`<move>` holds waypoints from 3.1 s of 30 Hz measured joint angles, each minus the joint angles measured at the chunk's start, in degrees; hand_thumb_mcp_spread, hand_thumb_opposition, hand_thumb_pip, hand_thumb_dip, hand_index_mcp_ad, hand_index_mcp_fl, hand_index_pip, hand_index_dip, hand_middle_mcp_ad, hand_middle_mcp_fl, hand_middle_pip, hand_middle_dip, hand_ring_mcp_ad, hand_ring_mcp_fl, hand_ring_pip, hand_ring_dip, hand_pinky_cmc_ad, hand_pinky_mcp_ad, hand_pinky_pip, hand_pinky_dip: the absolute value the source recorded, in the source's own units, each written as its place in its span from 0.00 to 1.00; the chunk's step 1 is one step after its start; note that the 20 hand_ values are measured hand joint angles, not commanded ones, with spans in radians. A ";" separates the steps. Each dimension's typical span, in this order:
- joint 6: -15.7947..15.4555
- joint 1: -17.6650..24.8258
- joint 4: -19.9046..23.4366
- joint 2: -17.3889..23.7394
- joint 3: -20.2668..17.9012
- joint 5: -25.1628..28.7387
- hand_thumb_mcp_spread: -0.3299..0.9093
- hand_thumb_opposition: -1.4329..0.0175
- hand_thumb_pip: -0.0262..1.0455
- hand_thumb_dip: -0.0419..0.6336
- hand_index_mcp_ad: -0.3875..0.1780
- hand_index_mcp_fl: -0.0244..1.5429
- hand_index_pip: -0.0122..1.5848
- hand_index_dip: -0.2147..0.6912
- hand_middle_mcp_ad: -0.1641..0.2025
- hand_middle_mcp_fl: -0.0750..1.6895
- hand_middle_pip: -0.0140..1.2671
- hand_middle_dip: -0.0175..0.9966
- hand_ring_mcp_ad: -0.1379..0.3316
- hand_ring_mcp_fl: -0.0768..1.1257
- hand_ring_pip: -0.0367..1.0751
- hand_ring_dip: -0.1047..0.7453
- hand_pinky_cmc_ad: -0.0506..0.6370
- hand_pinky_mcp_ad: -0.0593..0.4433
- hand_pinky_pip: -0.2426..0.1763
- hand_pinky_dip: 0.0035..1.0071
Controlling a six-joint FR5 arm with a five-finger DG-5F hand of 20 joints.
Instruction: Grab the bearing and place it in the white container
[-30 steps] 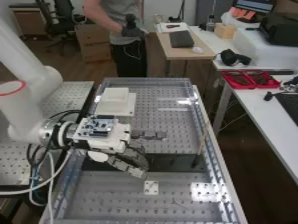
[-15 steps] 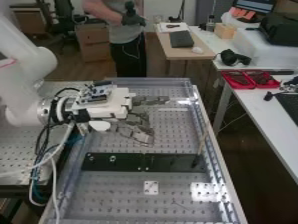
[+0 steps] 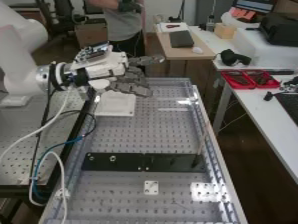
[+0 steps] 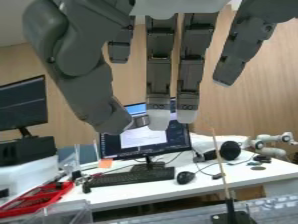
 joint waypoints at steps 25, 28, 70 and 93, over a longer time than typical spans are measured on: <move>-0.70 20.11 -6.35 9.83 -4.59 19.81 0.67 0.41 0.73 0.57 0.37 0.09 0.11 0.03 0.52 0.29 0.80 0.72 0.40 0.39 0.52 0.77 0.65 0.64 0.82 0.21; -0.90 21.73 -5.88 10.38 -5.33 21.67 0.67 0.41 0.73 0.57 0.37 0.09 0.11 0.03 0.52 0.29 0.80 0.73 0.40 0.39 0.51 0.77 0.65 0.64 0.81 0.20; 1.36 35.98 5.86 8.71 -17.56 33.38 0.67 0.41 0.73 0.57 0.35 0.10 0.10 0.03 0.53 0.29 0.80 0.72 0.40 0.39 0.51 0.77 0.65 0.64 0.81 0.20; 6.63 38.05 8.78 -2.13 -16.26 37.25 0.67 0.41 0.73 0.57 0.35 0.10 0.11 0.03 0.53 0.29 0.80 0.72 0.40 0.39 0.52 0.77 0.64 0.64 0.82 0.20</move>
